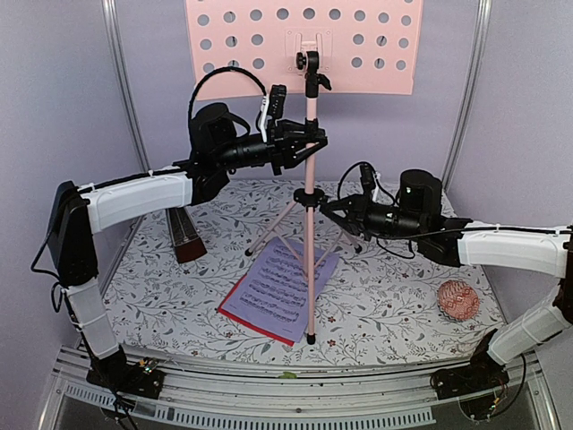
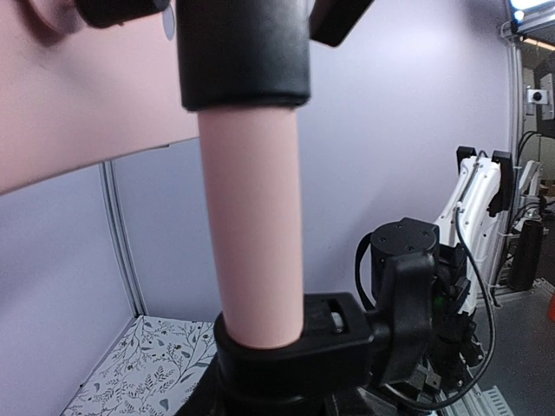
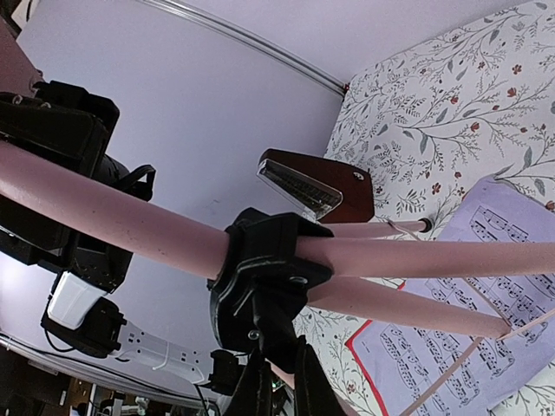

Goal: Set up the instrument practice props

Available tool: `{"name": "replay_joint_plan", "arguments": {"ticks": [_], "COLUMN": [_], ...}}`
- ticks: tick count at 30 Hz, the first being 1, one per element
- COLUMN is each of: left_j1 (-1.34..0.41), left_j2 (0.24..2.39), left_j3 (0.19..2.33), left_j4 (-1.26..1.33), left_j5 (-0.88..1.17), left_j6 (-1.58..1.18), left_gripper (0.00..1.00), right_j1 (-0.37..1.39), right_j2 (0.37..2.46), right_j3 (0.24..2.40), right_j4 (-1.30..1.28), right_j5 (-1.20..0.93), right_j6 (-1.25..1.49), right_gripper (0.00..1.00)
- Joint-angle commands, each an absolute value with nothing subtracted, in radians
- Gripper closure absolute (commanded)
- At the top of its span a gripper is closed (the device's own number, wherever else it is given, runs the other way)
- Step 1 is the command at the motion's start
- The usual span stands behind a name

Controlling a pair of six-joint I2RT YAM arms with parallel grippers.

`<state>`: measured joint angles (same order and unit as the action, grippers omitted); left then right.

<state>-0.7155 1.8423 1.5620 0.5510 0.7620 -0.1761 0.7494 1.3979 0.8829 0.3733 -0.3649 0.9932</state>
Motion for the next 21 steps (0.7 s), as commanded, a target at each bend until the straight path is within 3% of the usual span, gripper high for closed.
{"name": "replay_joint_plan", "arguments": {"ticks": [1,4,9,12,16,21], "left_j1": [-0.719,-0.719,-0.719,-0.719,-0.719,-0.719], "left_j2": [1.845,1.845,1.844,1.844,1.844,1.844], "left_j3": [1.566,1.568,1.568,1.569,1.572,1.574], "left_j4": [0.531,0.529,0.528,0.525,0.521,0.520], "left_j5": [0.747,0.747,0.746,0.747,0.747,0.749], "left_j6": [-0.163,-0.161,-0.160,-0.158,-0.158,-0.161], "left_gripper": [1.00,1.00,1.00,1.00,1.00,1.00], "right_j1": [0.762,0.762,0.761,0.761,0.762,0.761], "right_j2": [1.367,1.345,1.302,1.277,1.252,1.239], "right_j3": [0.950,0.952,0.933,0.917,0.907,0.899], "right_j4": [0.428,0.365,0.299,0.294,0.296,0.329], "right_j5": [-0.441,-0.384,-0.245,-0.168,-0.092,-0.063], "right_j6": [0.980,0.859,0.577,0.407,0.172,-0.177], "right_gripper": [1.00,0.94,0.64,0.52,0.43,0.40]}}
